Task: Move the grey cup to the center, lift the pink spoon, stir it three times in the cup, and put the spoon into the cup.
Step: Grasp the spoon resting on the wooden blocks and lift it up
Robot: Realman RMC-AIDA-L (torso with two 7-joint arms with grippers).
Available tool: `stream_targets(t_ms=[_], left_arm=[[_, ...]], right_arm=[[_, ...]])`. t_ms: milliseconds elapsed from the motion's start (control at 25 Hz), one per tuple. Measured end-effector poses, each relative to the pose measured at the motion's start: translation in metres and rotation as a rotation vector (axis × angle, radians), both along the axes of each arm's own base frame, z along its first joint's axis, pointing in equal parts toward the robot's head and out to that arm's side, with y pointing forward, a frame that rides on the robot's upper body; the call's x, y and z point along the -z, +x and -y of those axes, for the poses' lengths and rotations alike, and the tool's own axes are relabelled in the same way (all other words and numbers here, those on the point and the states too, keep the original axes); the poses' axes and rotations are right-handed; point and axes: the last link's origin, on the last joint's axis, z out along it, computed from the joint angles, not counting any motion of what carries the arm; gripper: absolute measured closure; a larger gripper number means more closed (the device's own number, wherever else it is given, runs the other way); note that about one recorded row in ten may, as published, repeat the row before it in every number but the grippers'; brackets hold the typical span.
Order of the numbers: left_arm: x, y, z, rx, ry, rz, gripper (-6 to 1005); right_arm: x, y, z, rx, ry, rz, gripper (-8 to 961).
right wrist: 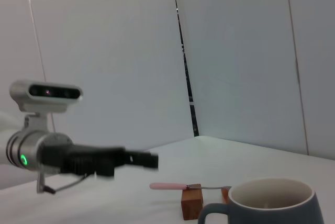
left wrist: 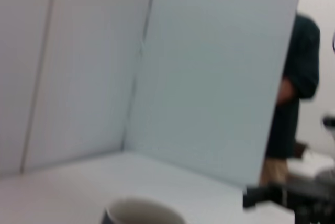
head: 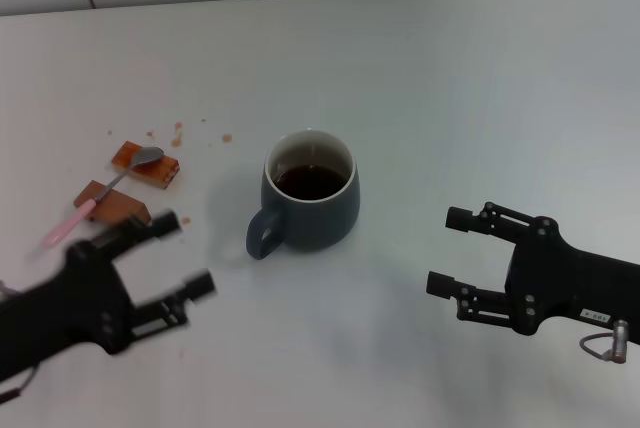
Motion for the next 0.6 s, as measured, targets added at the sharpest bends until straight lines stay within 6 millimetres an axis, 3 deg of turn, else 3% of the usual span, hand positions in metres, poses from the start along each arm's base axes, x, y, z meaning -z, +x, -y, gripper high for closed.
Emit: stream_targets(t_ms=[200, 240, 400, 600], left_arm=[[-0.022, -0.001, 0.000, -0.098, 0.093, 0.166, 152], [-0.037, -0.004, -0.003, -0.196, 0.111, 0.288, 152], [-0.055, -0.016, -0.007, -0.359, 0.111, 0.441, 151], [-0.067, -0.032, -0.008, -0.520, 0.124, 0.562, 144]], right_arm=[[0.000, 0.001, -0.001, 0.001, 0.001, 0.010, 158], [0.000, 0.001, -0.001, 0.000, -0.001, 0.014, 158], [0.001, 0.002, -0.004, 0.002, -0.001, 0.028, 158], [0.002, 0.002, -0.004, 0.006, -0.004, 0.035, 158]])
